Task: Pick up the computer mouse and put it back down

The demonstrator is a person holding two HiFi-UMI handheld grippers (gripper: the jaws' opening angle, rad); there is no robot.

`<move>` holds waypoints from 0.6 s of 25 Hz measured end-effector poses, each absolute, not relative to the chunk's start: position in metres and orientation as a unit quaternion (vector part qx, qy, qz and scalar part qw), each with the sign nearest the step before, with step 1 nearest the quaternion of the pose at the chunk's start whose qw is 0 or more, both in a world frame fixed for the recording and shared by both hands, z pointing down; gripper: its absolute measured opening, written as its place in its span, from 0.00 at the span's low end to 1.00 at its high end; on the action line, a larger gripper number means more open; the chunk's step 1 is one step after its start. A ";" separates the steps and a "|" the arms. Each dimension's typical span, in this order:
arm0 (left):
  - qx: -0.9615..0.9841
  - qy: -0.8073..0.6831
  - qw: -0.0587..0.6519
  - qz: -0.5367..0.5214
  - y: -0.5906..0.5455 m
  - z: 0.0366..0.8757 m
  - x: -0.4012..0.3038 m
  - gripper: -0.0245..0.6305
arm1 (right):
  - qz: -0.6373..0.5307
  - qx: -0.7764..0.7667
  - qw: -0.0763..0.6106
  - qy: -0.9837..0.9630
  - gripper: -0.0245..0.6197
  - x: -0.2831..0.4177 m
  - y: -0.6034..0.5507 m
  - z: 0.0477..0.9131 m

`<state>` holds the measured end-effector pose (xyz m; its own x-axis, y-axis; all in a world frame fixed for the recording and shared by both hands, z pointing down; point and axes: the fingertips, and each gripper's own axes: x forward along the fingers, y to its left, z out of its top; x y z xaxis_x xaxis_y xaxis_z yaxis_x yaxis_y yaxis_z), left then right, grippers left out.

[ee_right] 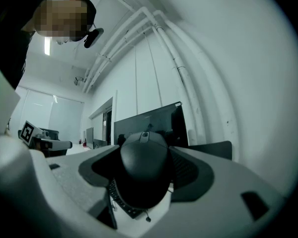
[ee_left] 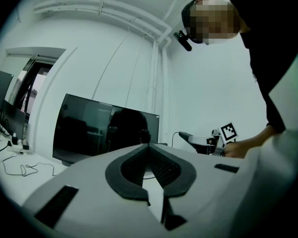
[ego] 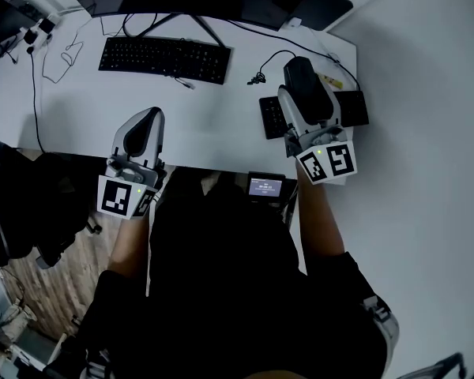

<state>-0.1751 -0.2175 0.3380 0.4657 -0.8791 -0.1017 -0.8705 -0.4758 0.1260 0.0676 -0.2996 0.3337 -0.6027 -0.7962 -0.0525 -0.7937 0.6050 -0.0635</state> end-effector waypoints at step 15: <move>0.863 -0.497 0.075 -0.055 -0.254 0.377 -0.187 0.03 | -0.114 -0.454 -0.045 0.883 0.51 0.036 -0.325 0.456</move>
<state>-0.1871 -0.2544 0.3767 0.4999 -0.8658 -0.0209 -0.8492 -0.4948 0.1844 0.0358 -0.3246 0.4562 -0.5840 -0.7910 0.1825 -0.8114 0.5619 -0.1612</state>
